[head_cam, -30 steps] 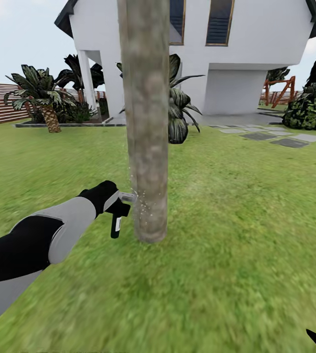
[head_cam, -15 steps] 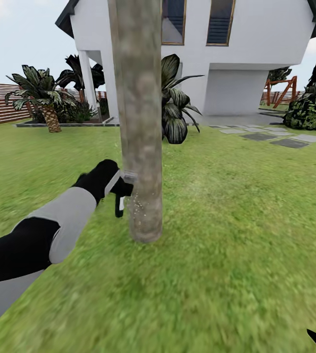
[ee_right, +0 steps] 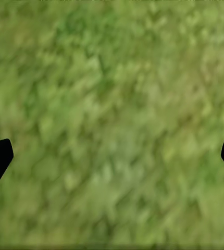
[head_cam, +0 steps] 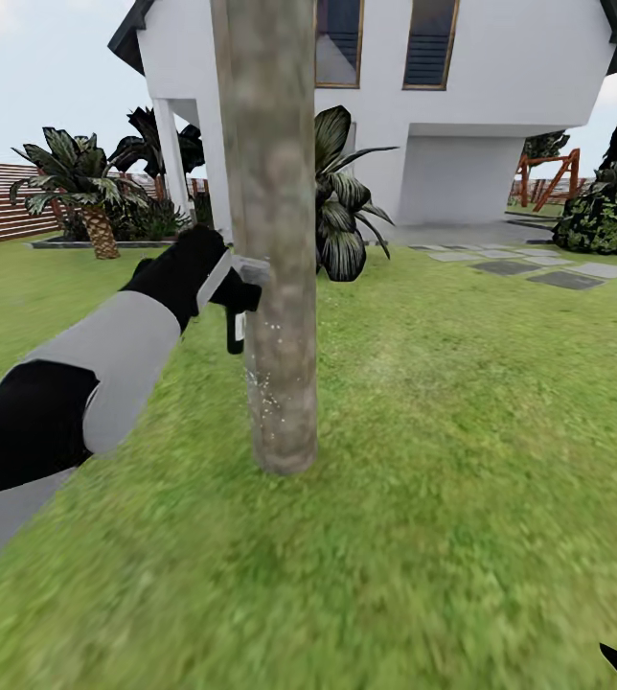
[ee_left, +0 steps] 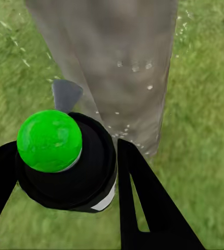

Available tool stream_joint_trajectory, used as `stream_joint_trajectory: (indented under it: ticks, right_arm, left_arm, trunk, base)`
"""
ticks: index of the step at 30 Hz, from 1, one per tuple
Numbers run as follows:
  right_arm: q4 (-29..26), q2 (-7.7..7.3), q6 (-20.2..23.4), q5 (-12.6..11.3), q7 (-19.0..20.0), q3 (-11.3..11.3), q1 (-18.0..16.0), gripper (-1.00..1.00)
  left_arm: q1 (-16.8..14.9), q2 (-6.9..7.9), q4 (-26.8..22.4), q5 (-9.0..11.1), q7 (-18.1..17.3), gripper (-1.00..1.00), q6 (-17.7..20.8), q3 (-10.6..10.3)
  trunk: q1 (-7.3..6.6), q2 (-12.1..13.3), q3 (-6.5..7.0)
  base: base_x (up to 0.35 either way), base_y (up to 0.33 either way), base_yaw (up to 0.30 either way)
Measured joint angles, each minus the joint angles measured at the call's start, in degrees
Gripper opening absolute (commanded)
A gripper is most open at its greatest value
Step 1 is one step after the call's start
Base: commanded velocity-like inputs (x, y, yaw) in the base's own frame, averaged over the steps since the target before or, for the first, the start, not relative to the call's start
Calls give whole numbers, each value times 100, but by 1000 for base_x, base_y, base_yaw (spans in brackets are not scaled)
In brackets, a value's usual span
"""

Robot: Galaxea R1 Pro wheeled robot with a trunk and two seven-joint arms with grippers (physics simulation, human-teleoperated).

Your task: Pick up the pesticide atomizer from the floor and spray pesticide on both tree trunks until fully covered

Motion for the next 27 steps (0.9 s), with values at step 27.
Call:
stream_joint_trajectory:
  ticks: [27]
  right_arm:
    - [0, -1, 0, -2, 0, -1, -2, 100]
  left_arm:
    - [-909, 9, 1955, 19, -35, -100, -111, 92]
  trunk:
    - [3, 2, -3]
  base:
    - [0, 0, 0]
